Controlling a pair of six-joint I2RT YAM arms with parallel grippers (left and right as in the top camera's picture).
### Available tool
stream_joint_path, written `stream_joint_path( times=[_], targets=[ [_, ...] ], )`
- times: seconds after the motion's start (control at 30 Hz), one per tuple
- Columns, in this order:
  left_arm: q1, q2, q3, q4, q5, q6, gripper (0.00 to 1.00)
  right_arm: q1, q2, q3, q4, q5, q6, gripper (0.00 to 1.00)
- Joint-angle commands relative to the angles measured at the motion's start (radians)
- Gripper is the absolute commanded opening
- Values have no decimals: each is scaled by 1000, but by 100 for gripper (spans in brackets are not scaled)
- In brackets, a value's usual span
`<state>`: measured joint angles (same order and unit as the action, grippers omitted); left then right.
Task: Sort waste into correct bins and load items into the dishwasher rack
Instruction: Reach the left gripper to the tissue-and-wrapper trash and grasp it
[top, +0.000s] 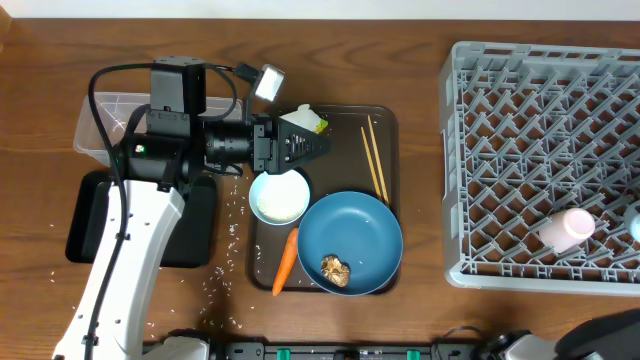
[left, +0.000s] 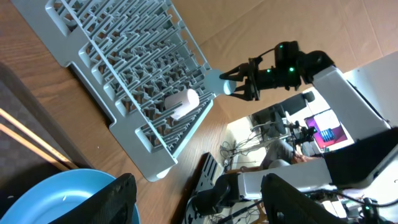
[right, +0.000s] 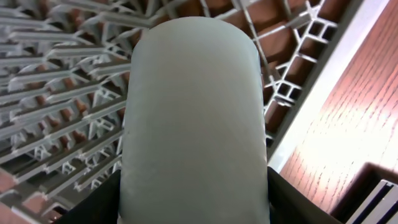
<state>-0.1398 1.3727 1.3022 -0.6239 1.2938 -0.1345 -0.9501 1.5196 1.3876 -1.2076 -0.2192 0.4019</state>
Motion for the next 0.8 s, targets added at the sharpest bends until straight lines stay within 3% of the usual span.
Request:
stream_joint_path(
  times=[0.0, 0.13, 0.17, 0.23, 0.33, 0.53, 0.77],
  targets=[
    [5, -2, 11, 0, -5, -1, 65, -19, 51, 13, 1, -25, 21, 47],
    [5, -2, 11, 0, -5, -1, 66, -20, 101, 13, 7, -26, 21, 57],
    [5, -2, 11, 0, -5, -1, 66, -20, 111, 13, 19, -38, 20, 66],
    [5, -2, 11, 0, -5, -1, 66, -20, 119, 13, 35, -94, 10, 75],
    [5, -2, 11, -1, -5, -2, 66, -19, 108, 14, 74, -246, -57, 74],
    [4, -2, 11, -3, -14, -1, 66, -8, -9, 27, 83, -357, -97, 74],
    [2, -3, 11, -71, -203, -1, 65, 143, -250, 27, 83, -466, -211, 75]
  ],
)
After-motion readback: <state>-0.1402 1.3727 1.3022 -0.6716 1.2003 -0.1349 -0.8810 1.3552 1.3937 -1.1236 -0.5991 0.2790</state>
